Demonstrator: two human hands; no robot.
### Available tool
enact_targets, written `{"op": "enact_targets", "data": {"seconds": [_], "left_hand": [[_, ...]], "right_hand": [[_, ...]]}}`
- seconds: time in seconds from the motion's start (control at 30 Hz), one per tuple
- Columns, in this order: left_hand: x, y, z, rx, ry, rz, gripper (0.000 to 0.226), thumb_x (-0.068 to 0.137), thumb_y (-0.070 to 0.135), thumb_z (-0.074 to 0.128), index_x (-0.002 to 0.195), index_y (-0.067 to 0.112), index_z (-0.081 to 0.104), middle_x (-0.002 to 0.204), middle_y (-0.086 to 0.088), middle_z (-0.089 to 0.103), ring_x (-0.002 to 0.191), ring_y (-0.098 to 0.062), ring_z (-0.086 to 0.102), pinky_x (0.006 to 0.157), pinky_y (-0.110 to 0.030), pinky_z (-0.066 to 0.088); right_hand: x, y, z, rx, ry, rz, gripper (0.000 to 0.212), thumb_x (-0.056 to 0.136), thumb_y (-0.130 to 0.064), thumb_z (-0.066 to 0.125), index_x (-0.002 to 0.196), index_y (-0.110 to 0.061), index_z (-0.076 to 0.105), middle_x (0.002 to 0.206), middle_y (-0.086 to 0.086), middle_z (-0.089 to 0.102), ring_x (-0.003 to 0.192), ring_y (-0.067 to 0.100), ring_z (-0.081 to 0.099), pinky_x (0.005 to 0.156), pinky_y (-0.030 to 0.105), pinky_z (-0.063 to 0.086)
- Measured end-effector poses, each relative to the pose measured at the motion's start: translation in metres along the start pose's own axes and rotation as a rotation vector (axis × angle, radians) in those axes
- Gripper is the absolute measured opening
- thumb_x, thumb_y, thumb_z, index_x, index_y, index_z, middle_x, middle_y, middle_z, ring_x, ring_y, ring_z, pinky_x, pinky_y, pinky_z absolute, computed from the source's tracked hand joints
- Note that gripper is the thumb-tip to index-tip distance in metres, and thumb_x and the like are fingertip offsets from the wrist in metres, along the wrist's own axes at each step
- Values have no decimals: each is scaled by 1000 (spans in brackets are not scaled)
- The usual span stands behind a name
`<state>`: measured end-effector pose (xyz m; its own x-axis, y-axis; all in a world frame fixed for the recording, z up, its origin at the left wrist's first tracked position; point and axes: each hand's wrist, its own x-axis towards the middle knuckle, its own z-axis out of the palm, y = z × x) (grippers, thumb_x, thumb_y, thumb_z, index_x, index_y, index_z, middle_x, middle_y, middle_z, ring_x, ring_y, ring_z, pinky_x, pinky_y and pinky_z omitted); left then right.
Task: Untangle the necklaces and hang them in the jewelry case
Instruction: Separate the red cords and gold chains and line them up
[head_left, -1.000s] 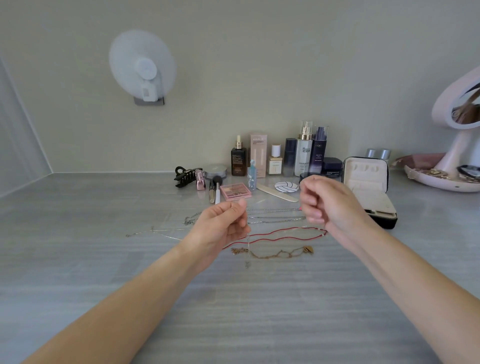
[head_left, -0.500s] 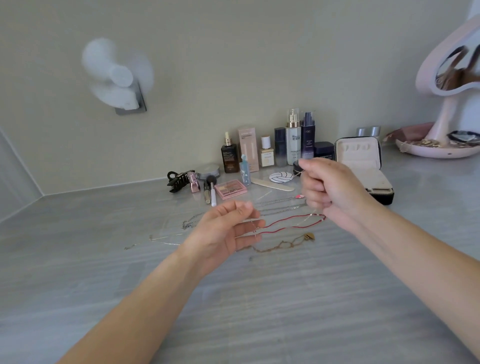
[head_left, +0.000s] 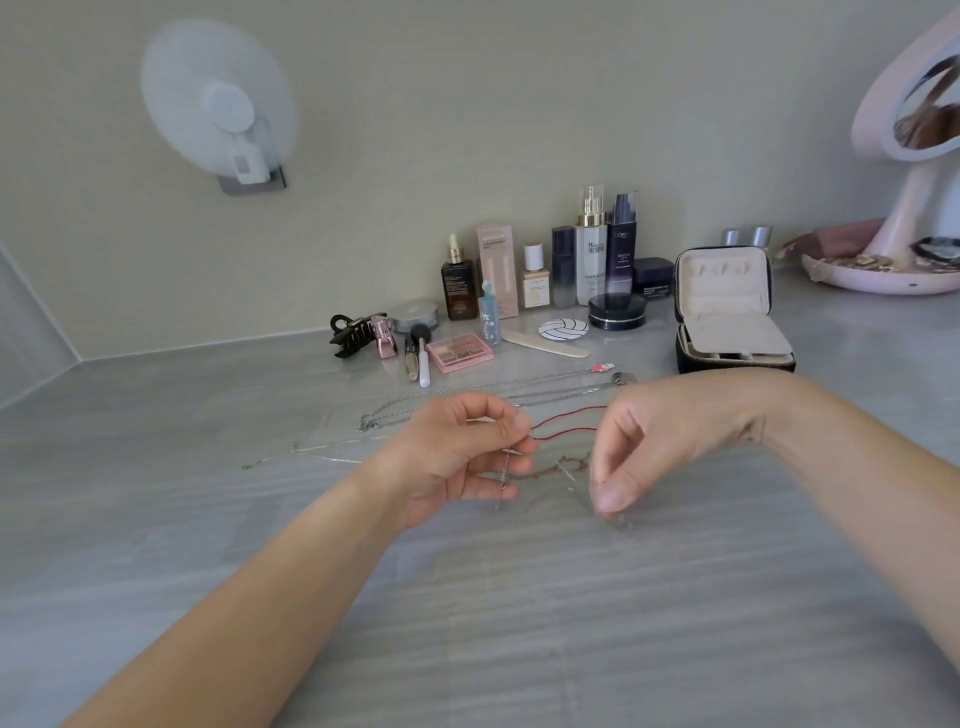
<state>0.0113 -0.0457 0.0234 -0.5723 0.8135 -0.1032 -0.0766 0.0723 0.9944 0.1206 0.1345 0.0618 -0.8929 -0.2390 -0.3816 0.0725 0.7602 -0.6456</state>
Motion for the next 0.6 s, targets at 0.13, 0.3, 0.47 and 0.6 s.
{"op": "enact_targets", "data": {"seconds": [0.13, 0.3, 0.47, 0.6], "left_hand": [[-2, 0, 4, 66, -8, -2, 6, 79, 14, 65, 76, 15, 60, 66, -1, 68, 58, -11, 65, 59, -31, 57], [-4, 1, 5, 113, 3, -12, 6, 80, 17, 65, 79, 13, 61, 64, 0, 68, 59, -10, 65, 56, -27, 57], [-4, 2, 4, 139, 52, -57, 10, 84, 21, 62, 85, 11, 61, 77, -3, 66, 62, -9, 64, 51, -24, 54], [-5, 2, 5, 175, 43, -90, 15, 88, 23, 57, 90, 9, 62, 78, -3, 69, 63, -9, 65, 49, -21, 51]], "right_hand": [[19, -6, 13, 146, 341, -20, 36, 65, -35, 75, 95, -17, 67, 93, 6, 70, 80, 7, 60, 82, 29, 49], [35, -9, 30, 469, 350, -98, 39, 74, -9, 72, 108, -19, 56, 87, 8, 71, 70, 9, 67, 68, 23, 55], [34, -10, 27, 301, 548, 8, 8, 82, -17, 65, 77, -13, 62, 59, 1, 58, 35, 4, 46, 42, 17, 41], [30, -12, 20, 351, 656, 4, 14, 85, -15, 59, 71, -15, 63, 53, -3, 41, 45, 10, 35, 45, 23, 32]]}}
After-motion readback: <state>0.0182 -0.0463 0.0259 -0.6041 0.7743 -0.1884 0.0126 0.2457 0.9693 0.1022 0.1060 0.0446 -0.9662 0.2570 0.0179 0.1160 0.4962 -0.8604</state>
